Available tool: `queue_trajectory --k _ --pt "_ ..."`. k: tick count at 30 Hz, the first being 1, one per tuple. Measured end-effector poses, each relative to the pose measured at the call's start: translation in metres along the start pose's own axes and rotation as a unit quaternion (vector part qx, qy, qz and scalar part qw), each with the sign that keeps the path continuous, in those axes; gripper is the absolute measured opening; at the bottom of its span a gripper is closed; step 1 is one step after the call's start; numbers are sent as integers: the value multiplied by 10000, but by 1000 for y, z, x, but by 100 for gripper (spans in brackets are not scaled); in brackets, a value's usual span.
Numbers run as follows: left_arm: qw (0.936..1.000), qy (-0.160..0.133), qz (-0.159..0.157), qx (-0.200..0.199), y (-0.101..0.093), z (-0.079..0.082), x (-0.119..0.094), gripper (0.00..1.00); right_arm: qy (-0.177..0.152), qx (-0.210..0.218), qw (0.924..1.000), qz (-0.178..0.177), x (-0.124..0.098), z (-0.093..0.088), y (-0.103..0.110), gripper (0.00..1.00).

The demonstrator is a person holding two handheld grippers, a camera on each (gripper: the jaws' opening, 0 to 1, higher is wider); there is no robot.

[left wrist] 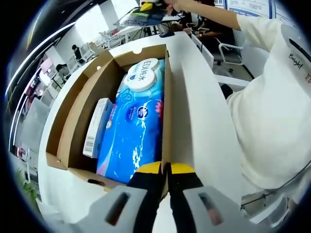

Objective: Operate the shoe box by opening the lid, removing the specified soft item, and placing it in the target area until the item is outside and the box remains undamaged.

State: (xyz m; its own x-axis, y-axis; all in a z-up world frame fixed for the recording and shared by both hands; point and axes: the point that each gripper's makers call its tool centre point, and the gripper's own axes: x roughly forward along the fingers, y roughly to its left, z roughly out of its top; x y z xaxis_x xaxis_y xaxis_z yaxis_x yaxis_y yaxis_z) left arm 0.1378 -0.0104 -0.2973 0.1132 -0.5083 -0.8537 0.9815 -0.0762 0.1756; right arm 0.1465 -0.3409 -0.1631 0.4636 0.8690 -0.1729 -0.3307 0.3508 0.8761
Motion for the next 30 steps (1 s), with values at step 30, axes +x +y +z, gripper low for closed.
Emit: queue_trajectory --k 30 --pt "10000 -38 23 0 -2 1 0 4 291 -16 9972 -693 10 -25 -47 0"
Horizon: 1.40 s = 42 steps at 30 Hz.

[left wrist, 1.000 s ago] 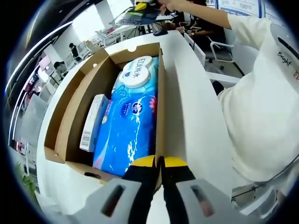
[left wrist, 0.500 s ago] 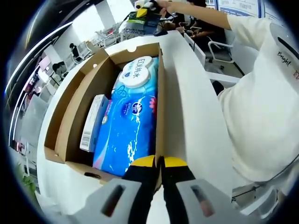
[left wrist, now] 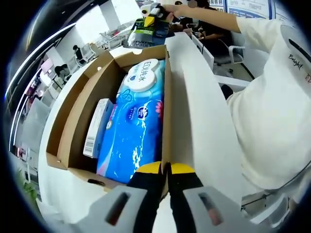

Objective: Operate the shoe box by opening the lid, removing the specified soft item, and placing it in the target area until the item is outside and the box remains undamaged.

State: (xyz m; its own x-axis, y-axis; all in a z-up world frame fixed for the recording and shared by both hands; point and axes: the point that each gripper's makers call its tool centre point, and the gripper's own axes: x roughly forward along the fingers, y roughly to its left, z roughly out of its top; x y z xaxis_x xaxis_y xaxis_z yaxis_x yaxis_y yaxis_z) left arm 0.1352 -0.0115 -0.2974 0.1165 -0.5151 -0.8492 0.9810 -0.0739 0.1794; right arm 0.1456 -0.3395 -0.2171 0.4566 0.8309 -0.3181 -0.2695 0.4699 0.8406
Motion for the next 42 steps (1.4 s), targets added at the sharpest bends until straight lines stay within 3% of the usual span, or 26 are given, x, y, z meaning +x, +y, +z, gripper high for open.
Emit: queue_trajectory --k 9,17,23,28,35,42 --pt "10000 -8 1 2 1 0 0 4 26 59 10000 -52 -2 5 -14 0" --pt "10000 -48 2 0 2 0 0 4 145 123 9993 -316 -3 11 -42 0" --pt "10000 -47 -1 12 2 0 0 4 171 114 9988 -454 4 -3 -43 0" --pt "9999 -41 80 132 5 -1 0 4 65 191 9995 -238 7 -4 -39 0" --pt "10000 -40 66 58 14 -3 1 4 163 274 9985 -442 13 -13 -51 0" --pt "9999 -53 73 60 15 -4 1 4 227 214 9952 -926 8 -2 -77 0"
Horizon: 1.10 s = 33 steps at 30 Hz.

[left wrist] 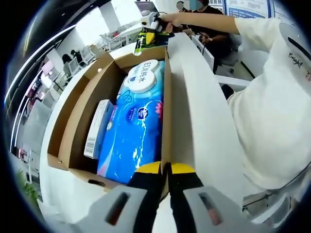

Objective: Operate the shoe box by opening the lid, removing the specified soft item, and placing it in the target area until the item is outside and the box remains undamaged.

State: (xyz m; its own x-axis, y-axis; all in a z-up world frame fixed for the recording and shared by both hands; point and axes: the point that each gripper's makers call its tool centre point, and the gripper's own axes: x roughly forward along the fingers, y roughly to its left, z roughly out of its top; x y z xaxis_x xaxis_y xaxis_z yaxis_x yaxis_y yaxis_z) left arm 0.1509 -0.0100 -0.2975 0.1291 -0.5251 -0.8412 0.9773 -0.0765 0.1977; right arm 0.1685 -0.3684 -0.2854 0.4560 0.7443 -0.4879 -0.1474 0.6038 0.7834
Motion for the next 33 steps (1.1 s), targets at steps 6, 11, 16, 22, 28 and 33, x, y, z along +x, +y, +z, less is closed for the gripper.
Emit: queue_trajectory --k 6,11,16,22,28,33 --pt "10000 -6 -3 -3 0 0 0 4 138 -270 9990 -330 6 -8 -3 0" --pt "10000 -20 14 4 -1 0 0 4 239 -257 9986 -391 8 -9 -8 0" --pt "10000 -27 24 6 -2 0 0 4 233 -401 9981 -404 8 -2 -12 1" --pt "10000 -36 24 6 -2 1 0 4 251 -576 9966 -537 12 -5 -9 2" --pt "10000 -41 17 9 -3 1 0 4 136 -698 9957 -592 13 -11 1 4" --pt "10000 -30 2 3 -3 1 0 4 72 -615 9970 -465 11 -17 8 8"
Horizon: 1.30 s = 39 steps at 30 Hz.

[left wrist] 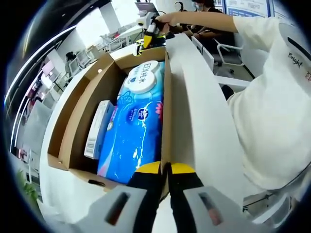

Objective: Operate the shoe box by opening the lid, removing the specified soft item, and placing it in the target area until the item is outside and the box remains undamaged.

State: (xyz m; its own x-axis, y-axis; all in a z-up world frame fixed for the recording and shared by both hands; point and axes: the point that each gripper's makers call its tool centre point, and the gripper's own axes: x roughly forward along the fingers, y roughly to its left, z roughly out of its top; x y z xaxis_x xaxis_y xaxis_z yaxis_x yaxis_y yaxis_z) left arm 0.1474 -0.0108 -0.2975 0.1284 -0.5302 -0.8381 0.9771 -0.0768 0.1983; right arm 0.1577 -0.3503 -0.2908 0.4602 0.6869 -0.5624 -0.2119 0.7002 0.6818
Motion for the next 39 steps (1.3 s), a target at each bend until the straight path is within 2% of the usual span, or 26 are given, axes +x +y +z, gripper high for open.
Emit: queue_trajectory --k 5,7,9,11,16,18,20,22,27,31,32,35,36,39 --pt "10000 2 1 -1 0 0 0 4 -47 37 9999 -114 -10 19 -23 9" --pt "10000 7 3 2 0 0 0 4 -59 33 9999 -135 -11 19 -27 10" --pt "10000 6 6 5 0 0 0 4 -84 272 9994 -220 -12 20 -36 9" --pt "10000 -3 8 11 0 1 0 4 -96 186 9992 -330 -15 25 -48 9" --pt "10000 -4 3 15 0 0 0 4 -223 160 9991 -309 -17 24 -48 9" --pt "10000 -1 -7 6 0 0 0 4 -280 38 9987 -418 -15 18 -46 10" --pt "10000 2 -15 0 0 0 0 4 -342 103 9980 -513 -17 22 -53 10" --pt "10000 7 -22 -9 0 0 0 4 -435 166 9978 -475 -13 15 -47 10" --pt "10000 -1 -14 3 0 0 0 4 -508 180 9969 -581 -14 28 -64 10" --pt "10000 14 -35 -2 0 0 0 4 -530 217 9969 -546 -14 29 -64 10" --pt "10000 15 -38 -4 0 0 0 4 -612 114 9962 -608 -14 33 -65 10" --pt "10000 16 -39 1 0 0 0 4 -492 153 9964 -671 -11 29 -64 10" --pt "10000 20 -41 3 0 0 0 4 -462 72 9960 -757 -11 28 -66 10" --pt "10000 19 -48 5 -1 0 0 4 -212 -142 9909 -1325 -14 22 -86 16"
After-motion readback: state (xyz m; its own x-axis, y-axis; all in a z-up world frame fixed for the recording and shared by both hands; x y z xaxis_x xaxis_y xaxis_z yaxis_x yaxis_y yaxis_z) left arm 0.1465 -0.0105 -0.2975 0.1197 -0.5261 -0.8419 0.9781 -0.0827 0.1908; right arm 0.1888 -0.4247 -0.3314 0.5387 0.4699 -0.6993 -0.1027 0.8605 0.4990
